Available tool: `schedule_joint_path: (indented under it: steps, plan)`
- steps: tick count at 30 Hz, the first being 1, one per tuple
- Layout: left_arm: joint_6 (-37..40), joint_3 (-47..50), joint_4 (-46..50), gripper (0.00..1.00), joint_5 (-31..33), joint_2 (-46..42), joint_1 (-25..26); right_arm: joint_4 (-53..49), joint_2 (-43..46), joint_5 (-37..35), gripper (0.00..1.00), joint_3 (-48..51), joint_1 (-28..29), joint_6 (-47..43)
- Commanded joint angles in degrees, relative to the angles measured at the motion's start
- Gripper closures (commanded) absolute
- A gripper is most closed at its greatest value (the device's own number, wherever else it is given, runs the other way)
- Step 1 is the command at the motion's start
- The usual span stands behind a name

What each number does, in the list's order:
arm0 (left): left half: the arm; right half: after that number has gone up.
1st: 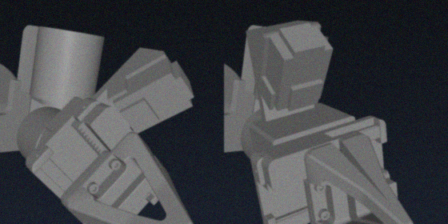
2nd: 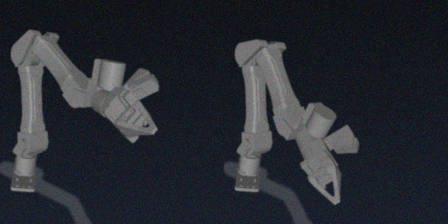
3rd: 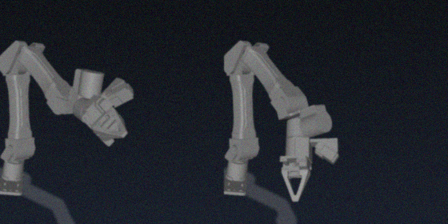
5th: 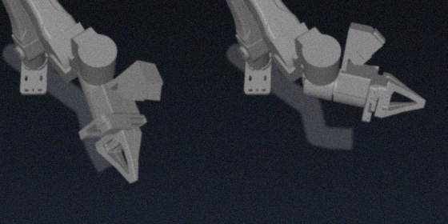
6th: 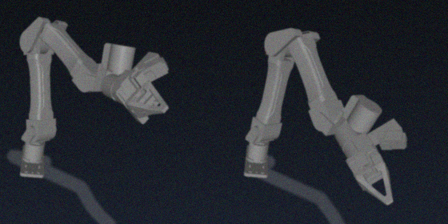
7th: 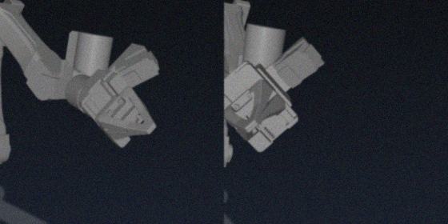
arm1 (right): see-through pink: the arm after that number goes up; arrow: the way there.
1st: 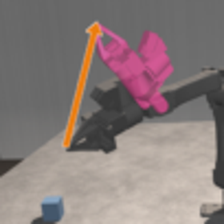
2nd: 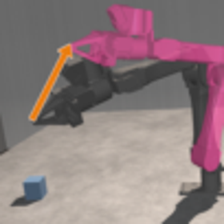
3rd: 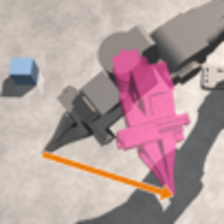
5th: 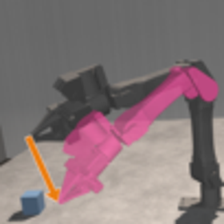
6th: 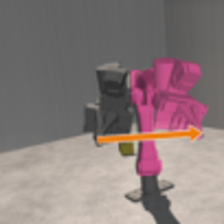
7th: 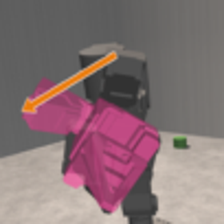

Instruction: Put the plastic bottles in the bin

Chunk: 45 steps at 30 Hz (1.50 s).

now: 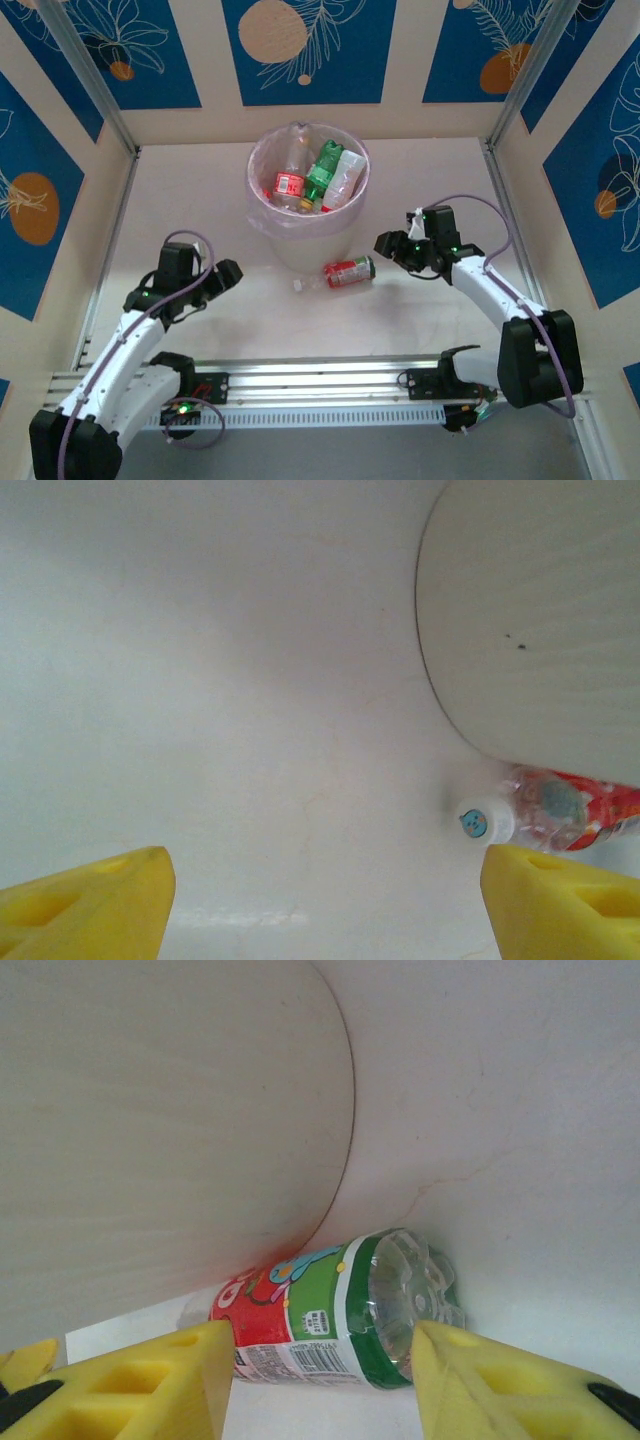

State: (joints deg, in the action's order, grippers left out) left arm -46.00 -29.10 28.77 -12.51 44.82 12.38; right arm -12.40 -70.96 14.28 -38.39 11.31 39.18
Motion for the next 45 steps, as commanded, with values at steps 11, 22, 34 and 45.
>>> schedule_joint_path:
  steps: [11, 22, 34, 45]
  plan:
    - [-17.7, 11.4, -14.9, 0.23, -5.3, -2.5, 0.8, 6.6, -7.6, 2.0, 0.51, 1.8, 4.7, 0.9]
    - [-24.7, 16.8, -20.1, 0.23, -2.4, -2.9, 6.3, 11.2, -9.2, 2.6, 0.53, 4.3, 12.1, 5.9]
    - [-29.4, 18.2, -26.0, 0.22, 1.3, 1.1, 10.5, 24.1, -11.4, -1.9, 0.54, 7.9, 28.0, 20.2]
    - [-32.0, 17.4, -34.9, 0.17, 3.7, 6.5, 12.6, 29.0, -18.4, 1.5, 0.54, 1.9, 35.2, 22.3]
